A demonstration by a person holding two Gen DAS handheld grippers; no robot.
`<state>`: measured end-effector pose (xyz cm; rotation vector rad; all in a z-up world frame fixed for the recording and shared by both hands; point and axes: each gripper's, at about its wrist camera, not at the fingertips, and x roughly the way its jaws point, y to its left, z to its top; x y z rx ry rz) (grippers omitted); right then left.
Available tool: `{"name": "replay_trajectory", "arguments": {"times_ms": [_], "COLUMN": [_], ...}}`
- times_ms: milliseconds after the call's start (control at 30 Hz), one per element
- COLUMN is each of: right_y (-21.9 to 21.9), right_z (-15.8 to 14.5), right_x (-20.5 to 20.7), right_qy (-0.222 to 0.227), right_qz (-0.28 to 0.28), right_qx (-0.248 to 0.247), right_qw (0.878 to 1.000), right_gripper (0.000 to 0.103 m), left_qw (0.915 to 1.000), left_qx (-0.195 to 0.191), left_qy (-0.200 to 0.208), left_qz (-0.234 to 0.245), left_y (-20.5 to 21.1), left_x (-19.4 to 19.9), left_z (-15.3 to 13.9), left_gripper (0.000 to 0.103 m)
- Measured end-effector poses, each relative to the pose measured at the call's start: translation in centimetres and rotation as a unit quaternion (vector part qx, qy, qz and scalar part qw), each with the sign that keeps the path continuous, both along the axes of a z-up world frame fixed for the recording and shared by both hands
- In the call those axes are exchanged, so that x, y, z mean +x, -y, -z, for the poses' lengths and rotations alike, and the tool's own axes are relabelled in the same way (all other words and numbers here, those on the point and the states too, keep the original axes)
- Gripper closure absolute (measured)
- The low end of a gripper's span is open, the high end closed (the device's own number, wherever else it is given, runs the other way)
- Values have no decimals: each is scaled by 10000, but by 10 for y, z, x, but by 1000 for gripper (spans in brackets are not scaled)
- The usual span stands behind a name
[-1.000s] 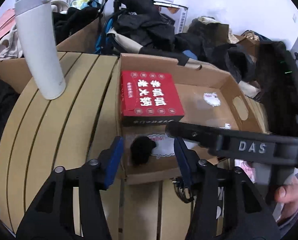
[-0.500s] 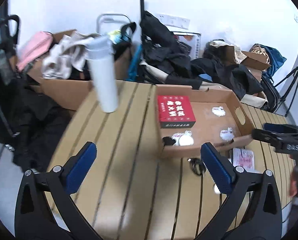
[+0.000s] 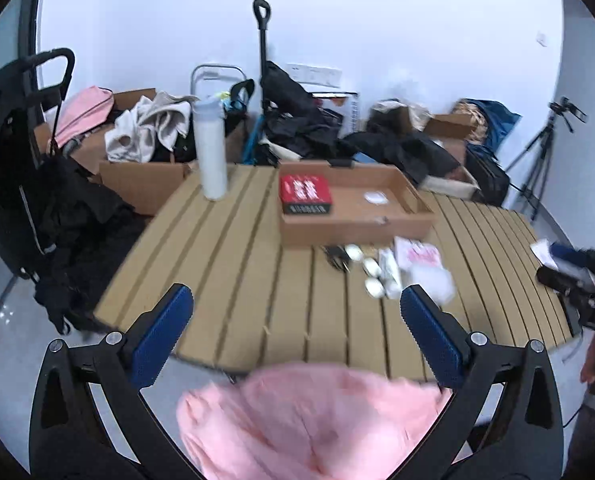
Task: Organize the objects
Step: 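Move both tools toward the translucent white plastic box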
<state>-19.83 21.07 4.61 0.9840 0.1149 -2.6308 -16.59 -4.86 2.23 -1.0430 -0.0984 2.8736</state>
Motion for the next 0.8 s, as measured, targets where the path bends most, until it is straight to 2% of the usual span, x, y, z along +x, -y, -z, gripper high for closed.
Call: {"name": "replay_trajectory", "arguments": {"times_ms": [67, 133, 200, 267, 333, 367, 400, 433, 533, 600, 700, 733, 767, 800], "right_y": [-6, -15, -26, -38, -49, -50, -50, -52, -65, -68, -66, -65, -65, -63], "right_z": [19, 32, 30, 19, 23, 30, 46, 56, 80, 97, 119, 125, 130, 134], "right_x": [18, 31, 40, 47, 45, 40, 28, 22, 15, 2, -18, -25, -29, -36], "right_qy": [284, 235, -142, -561, -889, -794, -377, -119, 23, 307, 690, 798, 851, 911], "right_qz": [-43, 333, 735, 972, 899, 754, 591, 685, 805, 850, 597, 462, 408, 411], "right_qx": [-336, -348, -218, -300, -402, -343, -130, -67, -470, -450, -608, -721, -778, -799], "right_qw": [9990, 9986, 9970, 9932, 9912, 9934, 9975, 9976, 9956, 9949, 9940, 9931, 9925, 9918], "right_gripper": [19, 19, 19, 19, 18, 18, 18, 18, 18, 18, 18, 24, 36, 40], "left_qw": [9999, 9993, 9991, 9995, 9996, 9994, 9992, 9990, 9977, 9957, 9926, 9915, 9898, 9892], "left_qx": [10, -49, -157, -178, -116, -83, -82, -91, -115, -27, 135, 194, 255, 236], "left_qy": [160, 343, 350, 218, 195, 228, 299, 328, 469, 602, 859, 909, 974, 1008], "left_qz": [25, 139, 165, 141, 194, 227, 255, 289, 481, 704, 843, 907, 1011, 1035], "left_y": [-9, -17, -24, -28, -33, -37, -42, -45, -63, -79, -97, -102, -110, -115], "left_x": [12, 12, 9, 8, 5, 1, -5, -5, -20, -41, -74, -79, -92, -98], "left_z": [14, 22, 22, 19, 21, 24, 30, 34, 54, 70, 92, 96, 104, 108], "left_gripper": [0, 0, 0, 0, 0, 0, 0, 0, 0, 0, 2, 2, 3, 5]}}
